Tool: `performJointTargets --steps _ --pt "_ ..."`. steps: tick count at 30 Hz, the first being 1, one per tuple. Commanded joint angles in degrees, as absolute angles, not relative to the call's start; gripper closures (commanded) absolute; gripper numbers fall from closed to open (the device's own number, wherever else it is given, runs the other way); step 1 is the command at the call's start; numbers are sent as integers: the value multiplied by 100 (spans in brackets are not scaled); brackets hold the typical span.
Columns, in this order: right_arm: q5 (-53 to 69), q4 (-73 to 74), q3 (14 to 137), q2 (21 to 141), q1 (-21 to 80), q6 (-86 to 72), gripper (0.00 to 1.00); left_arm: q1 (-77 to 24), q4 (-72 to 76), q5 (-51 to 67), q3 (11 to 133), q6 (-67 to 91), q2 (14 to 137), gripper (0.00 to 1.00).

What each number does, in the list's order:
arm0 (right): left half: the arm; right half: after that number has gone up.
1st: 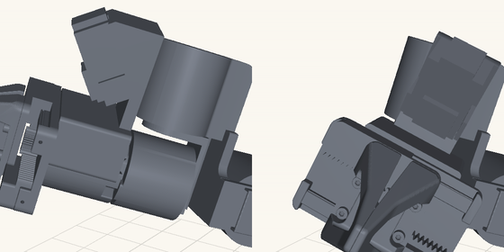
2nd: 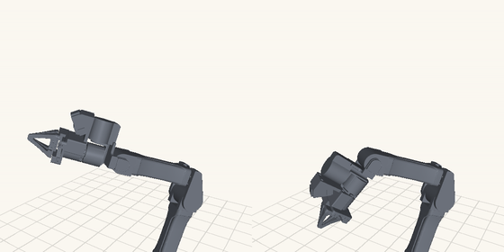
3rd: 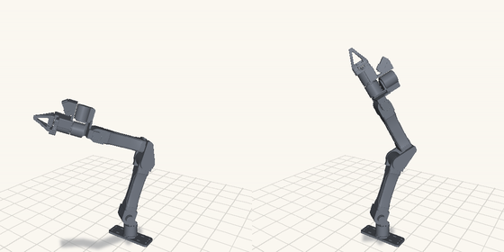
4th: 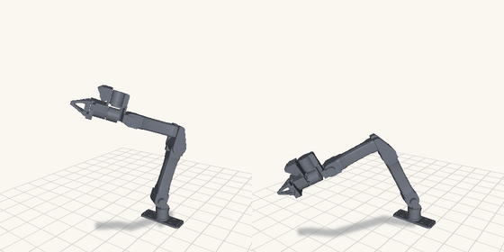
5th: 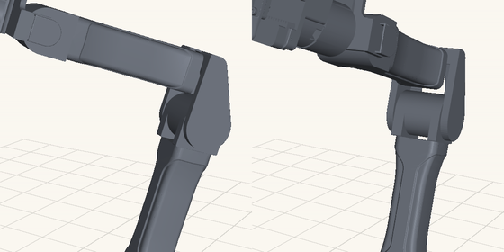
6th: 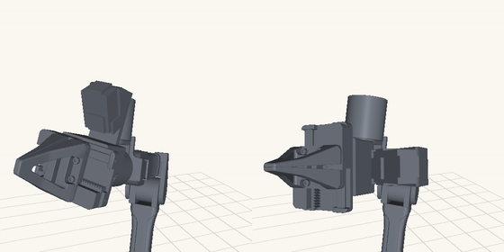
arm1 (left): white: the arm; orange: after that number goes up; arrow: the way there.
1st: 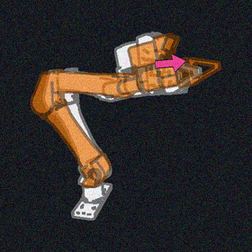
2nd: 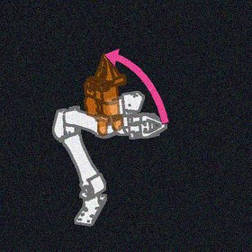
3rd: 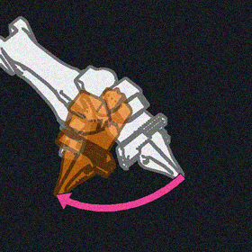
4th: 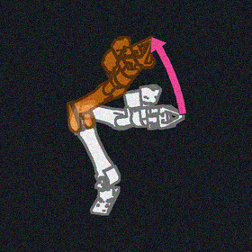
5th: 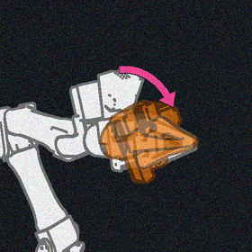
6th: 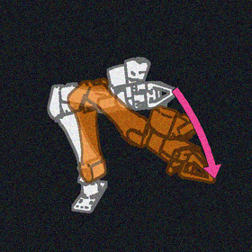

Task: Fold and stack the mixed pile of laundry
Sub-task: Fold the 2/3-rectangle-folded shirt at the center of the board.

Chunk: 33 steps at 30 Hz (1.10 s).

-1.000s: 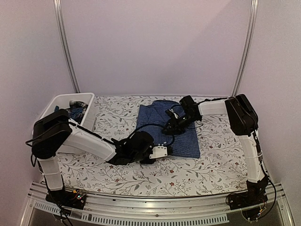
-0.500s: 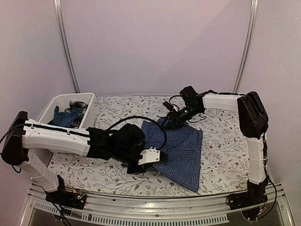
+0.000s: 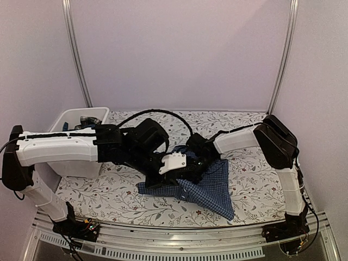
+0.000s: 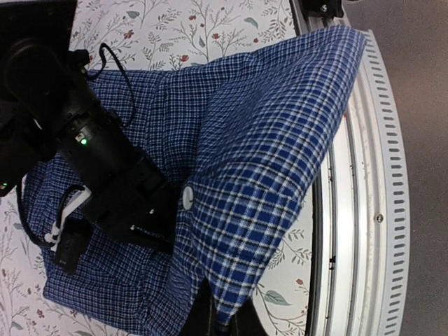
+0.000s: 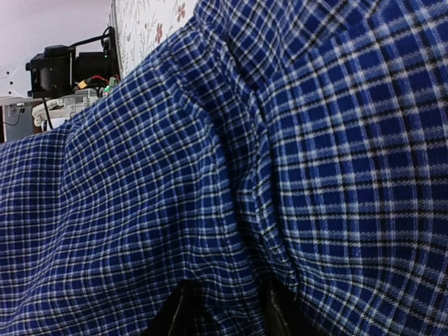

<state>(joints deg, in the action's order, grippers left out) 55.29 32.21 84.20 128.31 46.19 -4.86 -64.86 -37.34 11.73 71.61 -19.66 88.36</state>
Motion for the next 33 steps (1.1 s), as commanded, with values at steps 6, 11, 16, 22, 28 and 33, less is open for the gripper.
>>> performJointTargets --steps 6,11,16,22,28,33 --pt "5501 4084 8391 12266 4966 19 57 -5967 -3931 1421 7620 -2021 8924 100" --pt "5722 4489 8580 12266 4969 478 51 -5797 -3887 1496 7721 -2144 9022 100" --pt "5290 4571 8732 12145 4681 496 47 -5766 -3951 1850 7594 -2256 8942 100" --pt "5187 3275 9272 11671 3599 -690 41 -5914 -3987 2071 7446 -2260 8902 100" --pt "4655 3339 9898 12467 3301 -716 42 -5553 -3832 2003 7727 -2365 9205 100" --pt "4358 3042 10035 13002 3239 -855 42 -5104 -3808 1956 8184 -2576 9815 100"
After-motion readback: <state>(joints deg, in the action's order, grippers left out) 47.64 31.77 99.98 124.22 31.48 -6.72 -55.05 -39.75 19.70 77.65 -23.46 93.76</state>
